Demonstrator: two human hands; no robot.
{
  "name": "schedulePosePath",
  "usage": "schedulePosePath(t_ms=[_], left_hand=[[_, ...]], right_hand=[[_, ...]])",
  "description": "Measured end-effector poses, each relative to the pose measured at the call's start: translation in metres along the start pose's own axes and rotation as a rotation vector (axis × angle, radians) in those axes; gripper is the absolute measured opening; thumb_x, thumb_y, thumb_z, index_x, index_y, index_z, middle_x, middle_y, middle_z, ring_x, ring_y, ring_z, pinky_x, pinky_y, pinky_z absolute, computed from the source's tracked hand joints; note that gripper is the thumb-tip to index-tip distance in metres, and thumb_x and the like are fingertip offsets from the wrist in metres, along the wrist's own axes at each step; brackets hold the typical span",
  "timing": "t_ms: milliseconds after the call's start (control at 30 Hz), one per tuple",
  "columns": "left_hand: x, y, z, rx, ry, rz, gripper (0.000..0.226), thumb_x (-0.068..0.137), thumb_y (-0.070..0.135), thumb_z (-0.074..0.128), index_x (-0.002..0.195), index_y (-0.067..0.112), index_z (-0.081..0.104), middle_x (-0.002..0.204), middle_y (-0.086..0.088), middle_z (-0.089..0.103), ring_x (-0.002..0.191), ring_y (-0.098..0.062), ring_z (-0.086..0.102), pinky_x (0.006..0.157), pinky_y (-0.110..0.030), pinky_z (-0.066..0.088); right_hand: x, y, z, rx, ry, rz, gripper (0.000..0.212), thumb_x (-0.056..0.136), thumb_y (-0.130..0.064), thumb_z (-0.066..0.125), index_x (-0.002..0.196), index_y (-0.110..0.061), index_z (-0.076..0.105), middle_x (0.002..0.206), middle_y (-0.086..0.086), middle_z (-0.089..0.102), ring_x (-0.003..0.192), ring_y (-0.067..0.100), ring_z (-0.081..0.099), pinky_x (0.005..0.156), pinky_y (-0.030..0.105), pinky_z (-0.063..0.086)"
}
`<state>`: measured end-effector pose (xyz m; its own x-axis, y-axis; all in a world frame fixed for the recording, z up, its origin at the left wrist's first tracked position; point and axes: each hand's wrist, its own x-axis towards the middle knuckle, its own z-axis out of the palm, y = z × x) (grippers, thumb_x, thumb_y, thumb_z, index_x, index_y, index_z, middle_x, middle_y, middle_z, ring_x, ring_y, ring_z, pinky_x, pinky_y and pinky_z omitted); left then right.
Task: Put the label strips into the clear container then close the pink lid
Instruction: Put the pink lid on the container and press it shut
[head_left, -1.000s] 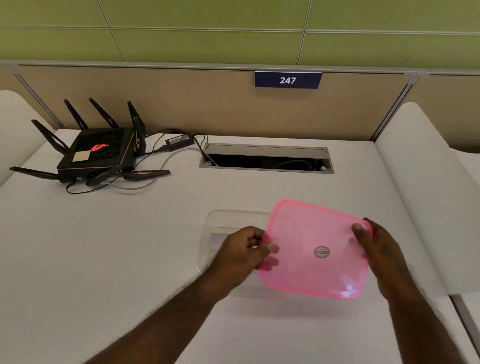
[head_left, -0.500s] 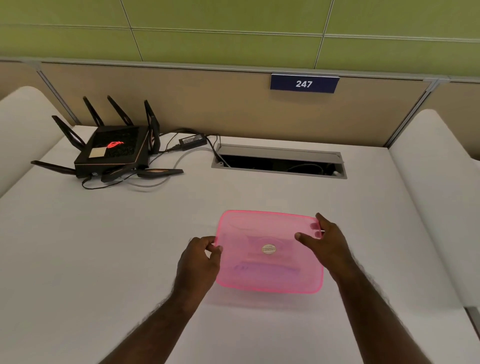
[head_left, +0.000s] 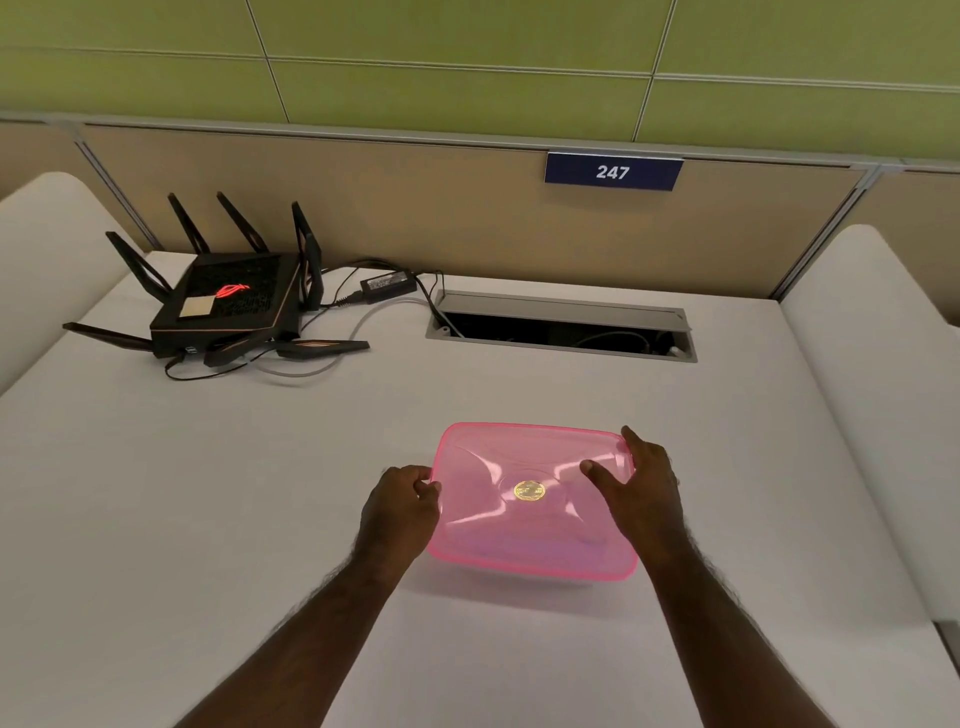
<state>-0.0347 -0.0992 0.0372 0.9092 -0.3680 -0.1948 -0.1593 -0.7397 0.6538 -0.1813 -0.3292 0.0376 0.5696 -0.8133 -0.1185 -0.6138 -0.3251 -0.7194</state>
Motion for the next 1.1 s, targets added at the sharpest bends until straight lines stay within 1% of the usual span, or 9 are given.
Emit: schedulePosePath(t_ms=[267, 367, 433, 500, 667, 800, 900, 1000, 1100], left_hand=[[0.006, -0.002, 0.004, -0.057, -0.022, 0.01, 0.04, 0.093, 0.028, 0.055, 0.133, 0.027, 0.053, 0.105, 0.003, 0.06, 0.093, -0.011, 0.055, 0.084, -0.027, 0.041], [0.007, 0.0, 0.01, -0.058, -0.039, 0.082, 0.049, 0.096, 0.022, 0.049, 0.144, 0.032, 0.039, 0.119, -0.001, 0.055, 0.105, -0.017, 0.058, 0.089, -0.03, 0.045], [0.011, 0.005, 0.014, -0.045, -0.022, 0.1, 0.047, 0.098, 0.021, 0.044, 0.144, 0.031, 0.039, 0.125, -0.005, 0.054, 0.114, -0.022, 0.057, 0.096, -0.036, 0.046], [0.019, 0.013, 0.018, -0.069, 0.007, 0.067, 0.043, 0.098, 0.021, 0.042, 0.141, 0.028, 0.043, 0.127, -0.006, 0.054, 0.118, -0.026, 0.055, 0.099, -0.039, 0.046], [0.042, 0.035, 0.027, -0.056, 0.045, -0.08, 0.035, 0.099, 0.025, 0.038, 0.126, 0.012, 0.057, 0.122, -0.02, 0.056, 0.114, -0.041, 0.056, 0.097, -0.044, 0.045], [0.06, 0.043, 0.032, -0.042, 0.001, -0.22, 0.045, 0.1, 0.03, 0.031, 0.122, 0.001, 0.056, 0.125, -0.024, 0.057, 0.116, -0.042, 0.053, 0.099, -0.044, 0.041], [0.071, 0.041, 0.035, -0.05, -0.087, -0.26, 0.052, 0.1, 0.038, 0.025, 0.129, 0.003, 0.051, 0.13, -0.022, 0.054, 0.121, -0.04, 0.049, 0.1, -0.043, 0.04], [0.075, 0.041, 0.039, -0.175, -0.055, -0.319, 0.057, 0.099, 0.046, 0.029, 0.129, 0.003, 0.049, 0.132, -0.023, 0.053, 0.12, -0.04, 0.049, 0.1, -0.044, 0.039], [0.075, 0.042, 0.041, -0.279, -0.027, -0.361, 0.06, 0.096, 0.05, 0.032, 0.128, 0.001, 0.048, 0.132, -0.022, 0.054, 0.118, -0.04, 0.052, 0.099, -0.045, 0.04]], right_hand=[[-0.001, 0.006, 0.003, 0.084, -0.035, 0.023, 0.065, 0.085, -0.046, 0.066, 0.142, -0.024, 0.043, 0.144, 0.005, 0.049, 0.127, 0.025, 0.05, 0.105, 0.041, 0.041], [0.005, 0.006, 0.001, 0.138, -0.088, 0.092, 0.065, 0.087, -0.046, 0.064, 0.142, -0.019, 0.045, 0.144, 0.006, 0.051, 0.128, 0.027, 0.051, 0.107, 0.044, 0.042], [0.008, 0.005, 0.0, 0.197, -0.095, 0.099, 0.052, 0.088, -0.046, 0.062, 0.131, -0.016, 0.058, 0.128, 0.007, 0.064, 0.118, 0.027, 0.059, 0.099, 0.044, 0.048], [0.009, 0.004, -0.001, 0.249, -0.09, 0.112, 0.042, 0.089, -0.045, 0.06, 0.117, -0.015, 0.068, 0.108, 0.005, 0.071, 0.102, 0.026, 0.066, 0.089, 0.042, 0.053], [0.014, 0.004, -0.002, 0.322, -0.124, 0.193, 0.037, 0.09, -0.044, 0.059, 0.095, -0.01, 0.07, 0.093, 0.012, 0.071, 0.09, 0.031, 0.067, 0.085, 0.047, 0.056], [0.02, 0.003, -0.003, 0.434, -0.104, 0.277, 0.05, 0.09, -0.046, 0.06, 0.089, 0.003, 0.069, 0.097, 0.026, 0.069, 0.079, 0.028, 0.063, 0.076, 0.042, 0.055], [0.025, 0.002, -0.004, 0.527, -0.125, 0.354, 0.042, 0.087, -0.045, 0.064, 0.084, -0.004, 0.072, 0.097, 0.023, 0.071, 0.082, 0.032, 0.066, 0.077, 0.044, 0.056], [0.03, 0.002, -0.003, 0.57, -0.122, 0.409, 0.043, 0.086, -0.046, 0.066, 0.088, -0.003, 0.07, 0.095, 0.022, 0.07, 0.079, 0.03, 0.063, 0.074, 0.039, 0.054], [0.034, 0.002, -0.002, 0.608, -0.123, 0.483, 0.049, 0.083, -0.046, 0.07, 0.097, 0.0, 0.067, 0.105, 0.024, 0.068, 0.091, 0.034, 0.063, 0.087, 0.049, 0.053]])
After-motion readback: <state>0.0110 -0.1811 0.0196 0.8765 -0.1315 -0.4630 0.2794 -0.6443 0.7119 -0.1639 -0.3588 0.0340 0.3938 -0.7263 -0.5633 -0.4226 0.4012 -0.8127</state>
